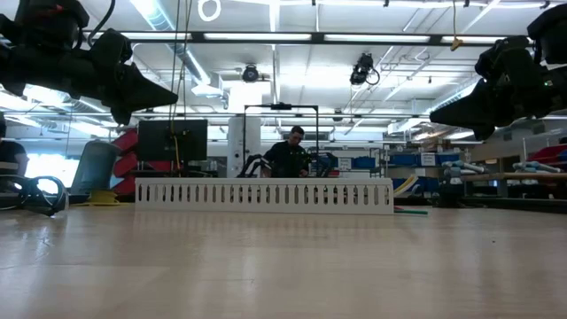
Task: Ziptie cables
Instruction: Return to Home Position
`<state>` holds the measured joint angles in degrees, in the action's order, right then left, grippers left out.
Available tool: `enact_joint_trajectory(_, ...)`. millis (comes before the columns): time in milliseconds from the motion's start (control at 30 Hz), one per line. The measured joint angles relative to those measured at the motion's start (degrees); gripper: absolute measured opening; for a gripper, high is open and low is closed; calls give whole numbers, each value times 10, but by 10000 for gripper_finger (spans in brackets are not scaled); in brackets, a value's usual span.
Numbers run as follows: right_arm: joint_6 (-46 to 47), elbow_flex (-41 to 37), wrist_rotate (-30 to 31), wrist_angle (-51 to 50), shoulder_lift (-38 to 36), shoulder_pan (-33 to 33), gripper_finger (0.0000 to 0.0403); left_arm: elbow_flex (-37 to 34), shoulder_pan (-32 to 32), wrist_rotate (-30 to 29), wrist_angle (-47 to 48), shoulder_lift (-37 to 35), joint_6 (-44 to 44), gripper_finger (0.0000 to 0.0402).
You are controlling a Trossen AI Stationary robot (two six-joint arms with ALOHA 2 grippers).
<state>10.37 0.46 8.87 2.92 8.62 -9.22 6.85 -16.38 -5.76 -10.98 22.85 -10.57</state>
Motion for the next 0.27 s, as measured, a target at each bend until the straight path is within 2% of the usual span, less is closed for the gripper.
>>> enact_joint_trajectory(267,0,0,0,0,0,0,6,0,0,0,0,0,0,1)
